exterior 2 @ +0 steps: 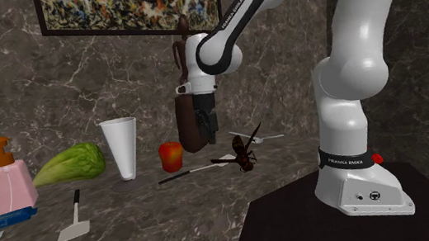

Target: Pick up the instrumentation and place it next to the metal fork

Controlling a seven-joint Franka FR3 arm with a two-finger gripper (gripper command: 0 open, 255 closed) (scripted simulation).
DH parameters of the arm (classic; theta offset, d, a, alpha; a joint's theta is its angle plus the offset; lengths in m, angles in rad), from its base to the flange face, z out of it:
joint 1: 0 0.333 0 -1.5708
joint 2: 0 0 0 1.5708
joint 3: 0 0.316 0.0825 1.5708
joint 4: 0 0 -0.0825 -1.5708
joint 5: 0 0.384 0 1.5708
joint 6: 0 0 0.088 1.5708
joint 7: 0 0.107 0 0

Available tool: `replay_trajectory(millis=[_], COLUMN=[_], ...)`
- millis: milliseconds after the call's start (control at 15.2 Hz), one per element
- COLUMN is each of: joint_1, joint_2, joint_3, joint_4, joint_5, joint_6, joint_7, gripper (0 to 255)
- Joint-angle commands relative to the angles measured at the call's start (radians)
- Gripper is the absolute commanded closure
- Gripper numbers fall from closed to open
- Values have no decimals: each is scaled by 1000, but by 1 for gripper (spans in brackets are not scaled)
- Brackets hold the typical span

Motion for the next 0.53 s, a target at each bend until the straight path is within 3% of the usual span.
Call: replay_trajectory(millis=[0, 198, 462], joint_1=[31, 68, 72], joint_2=[98, 225, 288], joint_3=[-20, -32, -25], joint_4=[29, 65, 64], joint_5=[42, 134, 185], joint_6=[86, 189, 249], joint_7=[-88, -226, -263], gripper=[0, 0, 0])
